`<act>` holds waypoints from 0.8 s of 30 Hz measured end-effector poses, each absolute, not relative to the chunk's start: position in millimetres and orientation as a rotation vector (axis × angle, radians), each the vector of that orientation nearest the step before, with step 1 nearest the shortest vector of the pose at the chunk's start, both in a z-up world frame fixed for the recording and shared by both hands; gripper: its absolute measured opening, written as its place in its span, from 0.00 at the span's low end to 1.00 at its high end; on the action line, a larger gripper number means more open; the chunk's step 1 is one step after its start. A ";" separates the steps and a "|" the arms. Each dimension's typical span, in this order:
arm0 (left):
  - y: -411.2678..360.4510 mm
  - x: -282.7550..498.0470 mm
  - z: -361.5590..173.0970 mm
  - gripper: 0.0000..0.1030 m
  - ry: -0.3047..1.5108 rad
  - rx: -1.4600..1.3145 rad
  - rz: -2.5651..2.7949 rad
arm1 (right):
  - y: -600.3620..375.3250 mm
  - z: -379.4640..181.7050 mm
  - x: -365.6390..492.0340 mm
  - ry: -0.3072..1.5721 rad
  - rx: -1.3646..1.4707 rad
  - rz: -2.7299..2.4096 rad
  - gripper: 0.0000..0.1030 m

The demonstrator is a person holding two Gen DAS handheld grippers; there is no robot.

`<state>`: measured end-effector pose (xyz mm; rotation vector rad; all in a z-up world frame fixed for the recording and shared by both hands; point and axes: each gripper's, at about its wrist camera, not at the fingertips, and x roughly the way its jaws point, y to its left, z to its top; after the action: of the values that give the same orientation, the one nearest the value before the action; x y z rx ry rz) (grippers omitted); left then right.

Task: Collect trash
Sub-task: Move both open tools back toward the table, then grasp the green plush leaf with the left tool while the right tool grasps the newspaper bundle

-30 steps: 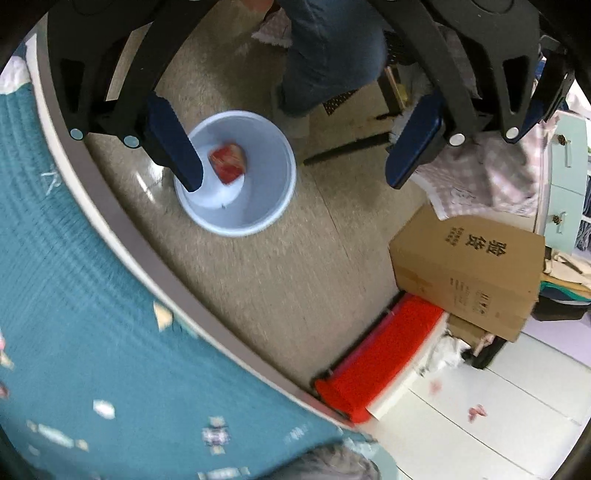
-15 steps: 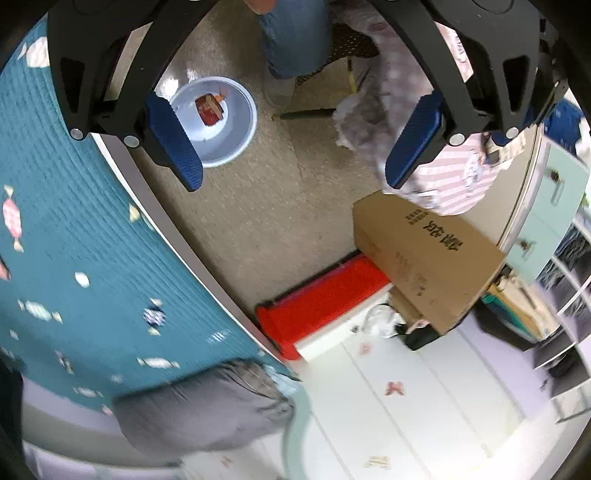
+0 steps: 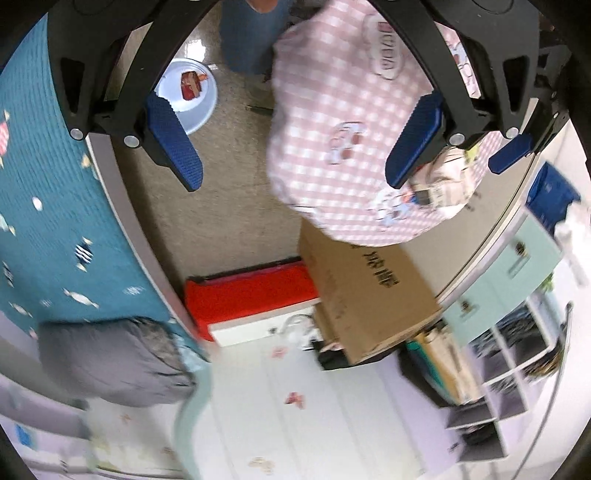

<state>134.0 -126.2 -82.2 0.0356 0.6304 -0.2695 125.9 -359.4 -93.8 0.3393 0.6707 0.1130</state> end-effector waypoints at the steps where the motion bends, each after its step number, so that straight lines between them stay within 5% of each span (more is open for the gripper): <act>1: -116.1 134.5 -82.5 0.93 0.628 0.026 -0.252 | -346.6 -92.3 130.1 0.674 0.324 0.137 0.94; 24: 85.4 136.6 -137.8 0.93 0.728 -0.157 0.116 | -114.3 -130.1 224.0 0.850 0.015 0.505 0.94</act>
<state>136.6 85.4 -137.8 -0.1572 0.7278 0.1165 224.0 -114.3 -130.1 0.0153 0.8499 0.5051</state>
